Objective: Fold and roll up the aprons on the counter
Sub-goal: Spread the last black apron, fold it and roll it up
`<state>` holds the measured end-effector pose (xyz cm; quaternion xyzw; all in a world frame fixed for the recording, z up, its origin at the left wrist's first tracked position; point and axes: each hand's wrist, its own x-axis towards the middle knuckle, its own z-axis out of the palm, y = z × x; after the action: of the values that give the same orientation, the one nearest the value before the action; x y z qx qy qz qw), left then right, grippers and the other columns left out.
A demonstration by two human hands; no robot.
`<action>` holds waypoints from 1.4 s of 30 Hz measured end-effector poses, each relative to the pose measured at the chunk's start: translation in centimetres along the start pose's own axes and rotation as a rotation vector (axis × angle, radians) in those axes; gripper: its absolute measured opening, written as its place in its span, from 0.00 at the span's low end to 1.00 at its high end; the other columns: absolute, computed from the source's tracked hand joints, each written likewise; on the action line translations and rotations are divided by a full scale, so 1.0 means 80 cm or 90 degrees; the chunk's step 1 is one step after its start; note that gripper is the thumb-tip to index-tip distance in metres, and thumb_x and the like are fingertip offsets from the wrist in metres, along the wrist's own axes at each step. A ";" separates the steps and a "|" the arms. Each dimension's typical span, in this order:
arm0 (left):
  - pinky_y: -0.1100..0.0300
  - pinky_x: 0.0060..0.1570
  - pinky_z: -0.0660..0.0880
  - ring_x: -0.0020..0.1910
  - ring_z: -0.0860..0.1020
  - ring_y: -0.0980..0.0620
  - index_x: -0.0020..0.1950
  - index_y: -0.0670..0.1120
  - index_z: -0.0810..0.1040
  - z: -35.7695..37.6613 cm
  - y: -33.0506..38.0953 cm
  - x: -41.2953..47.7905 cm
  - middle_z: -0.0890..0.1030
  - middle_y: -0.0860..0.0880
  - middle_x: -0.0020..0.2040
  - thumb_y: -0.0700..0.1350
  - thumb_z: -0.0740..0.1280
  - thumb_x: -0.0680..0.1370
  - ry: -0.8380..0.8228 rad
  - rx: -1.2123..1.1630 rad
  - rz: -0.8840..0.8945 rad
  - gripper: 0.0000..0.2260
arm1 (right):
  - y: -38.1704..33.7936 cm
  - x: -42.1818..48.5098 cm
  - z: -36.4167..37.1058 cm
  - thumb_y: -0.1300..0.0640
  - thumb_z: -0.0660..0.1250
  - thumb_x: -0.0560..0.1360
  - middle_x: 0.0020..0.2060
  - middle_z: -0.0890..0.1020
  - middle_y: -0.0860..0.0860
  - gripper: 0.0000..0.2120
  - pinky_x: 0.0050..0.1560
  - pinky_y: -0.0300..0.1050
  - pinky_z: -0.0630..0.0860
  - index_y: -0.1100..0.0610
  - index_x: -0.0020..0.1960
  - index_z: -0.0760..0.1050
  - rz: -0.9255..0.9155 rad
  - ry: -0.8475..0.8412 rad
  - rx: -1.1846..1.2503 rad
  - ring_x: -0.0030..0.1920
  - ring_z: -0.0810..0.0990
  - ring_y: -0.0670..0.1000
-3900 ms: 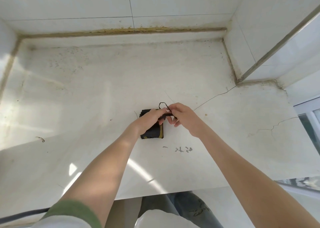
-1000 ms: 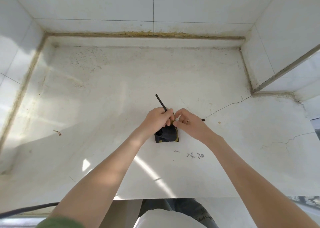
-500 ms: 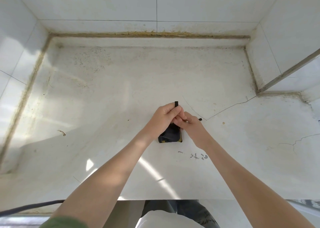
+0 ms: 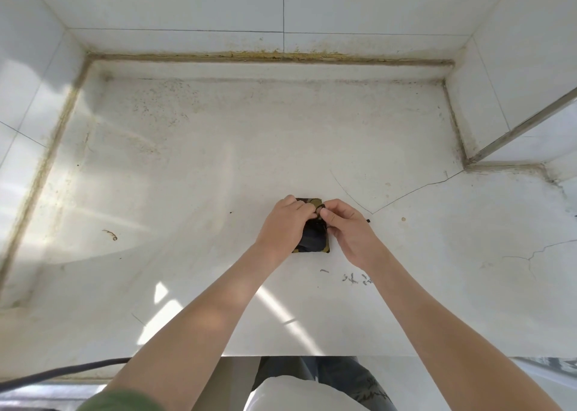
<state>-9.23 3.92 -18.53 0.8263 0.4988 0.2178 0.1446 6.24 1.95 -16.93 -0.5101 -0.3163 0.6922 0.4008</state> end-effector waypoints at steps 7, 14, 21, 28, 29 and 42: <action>0.63 0.46 0.61 0.41 0.66 0.51 0.40 0.42 0.75 -0.002 0.006 0.003 0.71 0.53 0.36 0.41 0.61 0.81 -0.162 -0.189 -0.065 0.10 | 0.004 -0.001 0.008 0.66 0.58 0.80 0.36 0.82 0.48 0.09 0.39 0.34 0.74 0.61 0.49 0.77 -0.001 0.035 0.079 0.36 0.78 0.43; 0.67 0.49 0.73 0.43 0.78 0.58 0.42 0.46 0.81 -0.017 0.014 0.007 0.82 0.54 0.42 0.43 0.62 0.81 -0.088 -0.677 -0.460 0.11 | 0.003 -0.003 -0.016 0.65 0.58 0.79 0.37 0.72 0.51 0.08 0.45 0.38 0.68 0.55 0.53 0.73 -0.024 0.069 -0.313 0.40 0.71 0.47; 0.66 0.41 0.67 0.39 0.73 0.59 0.37 0.46 0.78 -0.028 0.001 0.007 0.78 0.54 0.36 0.43 0.59 0.83 -0.227 -0.682 -0.459 0.16 | -0.002 0.010 -0.034 0.58 0.61 0.79 0.36 0.71 0.45 0.11 0.51 0.43 0.61 0.53 0.38 0.74 -0.030 0.057 -0.706 0.49 0.67 0.50; 0.64 0.45 0.69 0.41 0.77 0.59 0.40 0.45 0.76 -0.011 0.013 0.011 0.82 0.52 0.38 0.45 0.64 0.80 -0.188 -0.542 -0.452 0.10 | -0.019 -0.013 -0.028 0.58 0.60 0.80 0.39 0.80 0.44 0.14 0.54 0.32 0.66 0.59 0.37 0.75 -0.039 0.038 -0.138 0.47 0.76 0.40; 0.63 0.44 0.69 0.39 0.77 0.58 0.44 0.44 0.75 -0.010 0.012 0.011 0.81 0.52 0.36 0.46 0.65 0.80 -0.179 -0.546 -0.460 0.07 | -0.020 -0.013 -0.024 0.61 0.59 0.80 0.39 0.81 0.44 0.13 0.53 0.29 0.68 0.60 0.39 0.75 -0.056 0.013 -0.118 0.47 0.77 0.40; 0.63 0.40 0.67 0.36 0.73 0.58 0.42 0.45 0.76 -0.014 0.017 0.008 0.80 0.54 0.37 0.39 0.57 0.81 -0.235 -0.440 -0.391 0.12 | 0.001 0.002 0.010 0.67 0.60 0.77 0.35 0.77 0.48 0.12 0.40 0.27 0.69 0.51 0.49 0.76 -0.078 0.076 -0.373 0.36 0.73 0.39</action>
<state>-8.48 3.87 -16.82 0.5700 0.5838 0.1681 0.5532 5.43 2.05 -16.81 -0.6239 -0.5082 0.5148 0.2956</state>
